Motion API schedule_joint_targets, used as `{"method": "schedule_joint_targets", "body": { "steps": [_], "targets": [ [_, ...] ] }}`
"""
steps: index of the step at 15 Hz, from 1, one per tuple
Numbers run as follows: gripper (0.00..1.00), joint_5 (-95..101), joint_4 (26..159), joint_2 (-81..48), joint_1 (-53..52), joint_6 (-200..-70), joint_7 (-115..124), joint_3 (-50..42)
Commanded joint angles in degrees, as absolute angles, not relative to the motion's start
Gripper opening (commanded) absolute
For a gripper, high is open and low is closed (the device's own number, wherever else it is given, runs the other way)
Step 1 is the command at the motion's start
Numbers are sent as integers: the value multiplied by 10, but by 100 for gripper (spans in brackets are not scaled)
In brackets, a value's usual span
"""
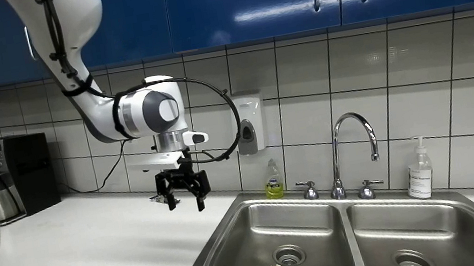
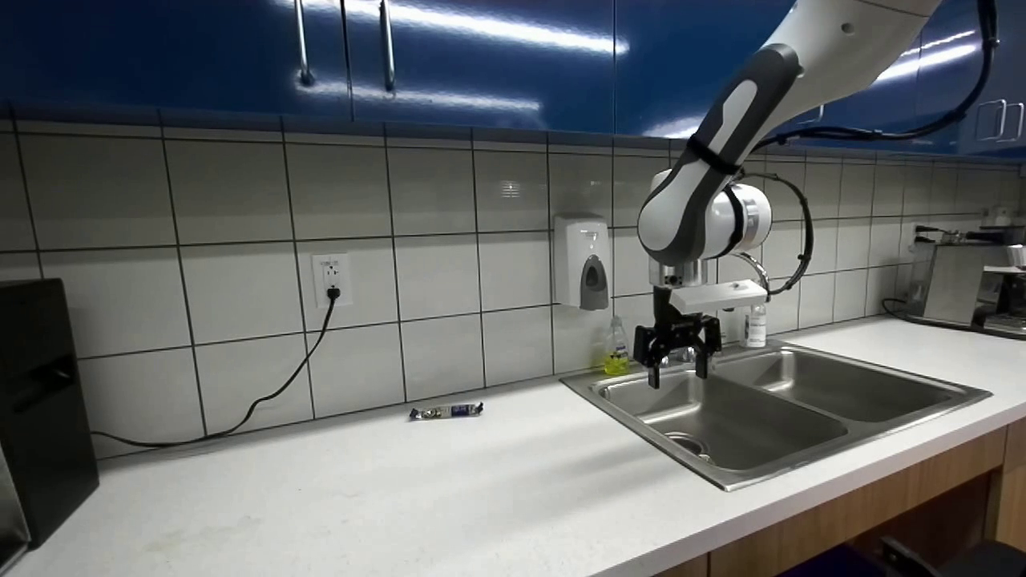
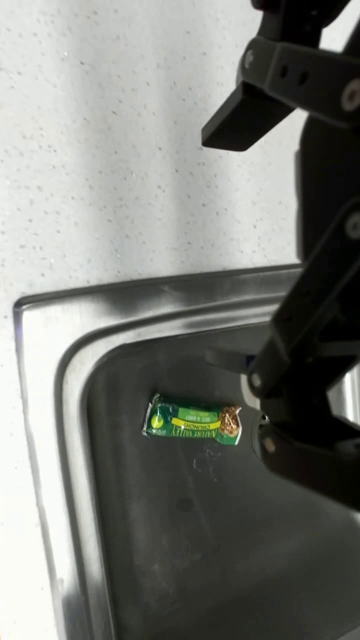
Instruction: Put the green packet inside the left sink
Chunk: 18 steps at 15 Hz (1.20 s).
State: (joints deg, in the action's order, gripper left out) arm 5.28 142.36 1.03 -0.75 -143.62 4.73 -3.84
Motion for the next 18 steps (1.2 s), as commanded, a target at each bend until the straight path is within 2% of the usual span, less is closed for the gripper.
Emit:
{"method": "schedule_joint_targets", "body": {
  "steps": [1, 8, 9, 18],
  "targets": [
    [100, 65, 1475, 78, -10, -1425, 74, -12],
    [100, 60, 1538, 153, -11, -1412, 69, 12],
    [100, 50, 1514, 113, -9, -1430, 52, 6],
    [100, 50, 1517, 112, -9, -1431, 52, 7]
  ]
}}
